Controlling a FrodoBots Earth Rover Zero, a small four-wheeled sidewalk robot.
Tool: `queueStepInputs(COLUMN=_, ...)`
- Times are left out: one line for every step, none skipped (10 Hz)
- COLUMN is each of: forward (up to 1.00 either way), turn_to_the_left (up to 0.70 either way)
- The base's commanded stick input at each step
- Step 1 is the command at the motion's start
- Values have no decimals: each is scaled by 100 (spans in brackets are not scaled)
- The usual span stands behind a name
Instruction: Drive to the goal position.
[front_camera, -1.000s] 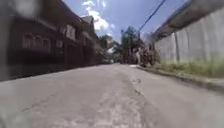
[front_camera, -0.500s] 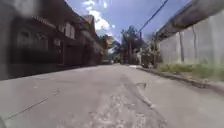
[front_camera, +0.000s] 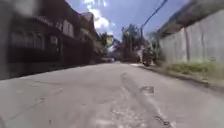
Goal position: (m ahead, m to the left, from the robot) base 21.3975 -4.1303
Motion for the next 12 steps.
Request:
queueStepInputs(forward=98, turn_to_the_left=0)
queueStepInputs(forward=98, turn_to_the_left=0)
queueStepInputs(forward=98, turn_to_the_left=0)
queueStepInputs(forward=98, turn_to_the_left=0)
queueStepInputs(forward=98, turn_to_the_left=0)
queueStepInputs(forward=98, turn_to_the_left=0)
queueStepInputs(forward=98, turn_to_the_left=0)
queueStepInputs(forward=98, turn_to_the_left=0)
queueStepInputs(forward=98, turn_to_the_left=0)
queueStepInputs(forward=98, turn_to_the_left=0)
queueStepInputs(forward=98, turn_to_the_left=0)
queueStepInputs(forward=98, turn_to_the_left=0)
